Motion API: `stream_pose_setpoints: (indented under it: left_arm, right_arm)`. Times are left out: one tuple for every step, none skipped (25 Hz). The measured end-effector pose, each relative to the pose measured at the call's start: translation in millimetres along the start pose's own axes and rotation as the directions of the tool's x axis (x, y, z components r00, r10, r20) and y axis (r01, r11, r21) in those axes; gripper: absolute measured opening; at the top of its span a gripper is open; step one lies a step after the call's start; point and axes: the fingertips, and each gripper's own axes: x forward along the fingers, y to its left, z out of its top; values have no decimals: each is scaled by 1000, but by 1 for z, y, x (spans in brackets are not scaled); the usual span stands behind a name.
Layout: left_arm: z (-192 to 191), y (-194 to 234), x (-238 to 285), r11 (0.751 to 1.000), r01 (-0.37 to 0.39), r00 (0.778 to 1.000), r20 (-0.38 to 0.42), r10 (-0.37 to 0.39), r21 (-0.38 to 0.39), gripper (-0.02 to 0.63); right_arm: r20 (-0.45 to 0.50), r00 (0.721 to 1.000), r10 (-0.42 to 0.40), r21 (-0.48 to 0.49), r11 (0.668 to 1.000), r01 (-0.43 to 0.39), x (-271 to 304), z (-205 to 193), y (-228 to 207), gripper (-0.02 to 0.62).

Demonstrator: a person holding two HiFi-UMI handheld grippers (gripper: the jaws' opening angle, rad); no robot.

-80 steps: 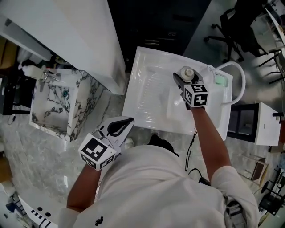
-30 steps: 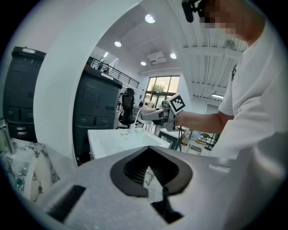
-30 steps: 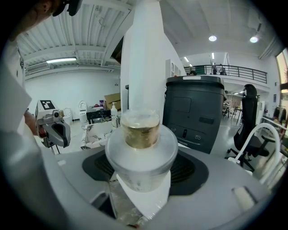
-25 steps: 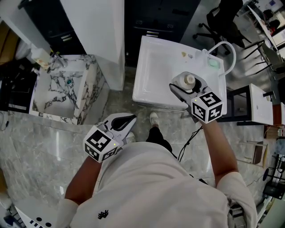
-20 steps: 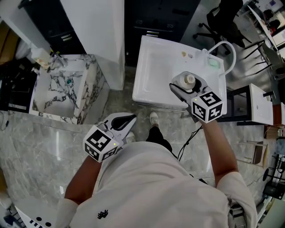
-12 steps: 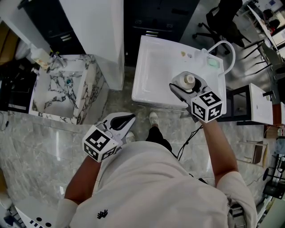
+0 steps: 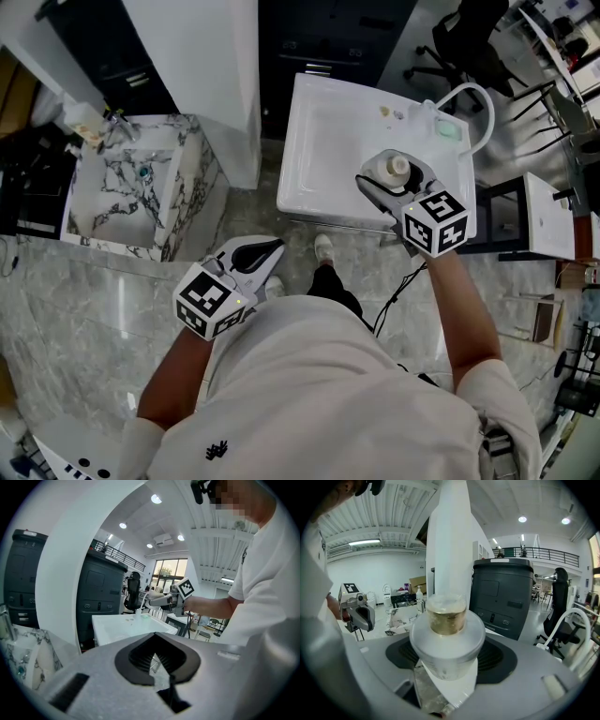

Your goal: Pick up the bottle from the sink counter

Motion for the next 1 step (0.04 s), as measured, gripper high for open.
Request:
stream_pose_setpoints:
  left_arm:
    - [0,0,0,1000,0,1000,0,0,-1,6]
  right_arm:
    - [-1,1000,0,-1,1000,0,0,0,0,348]
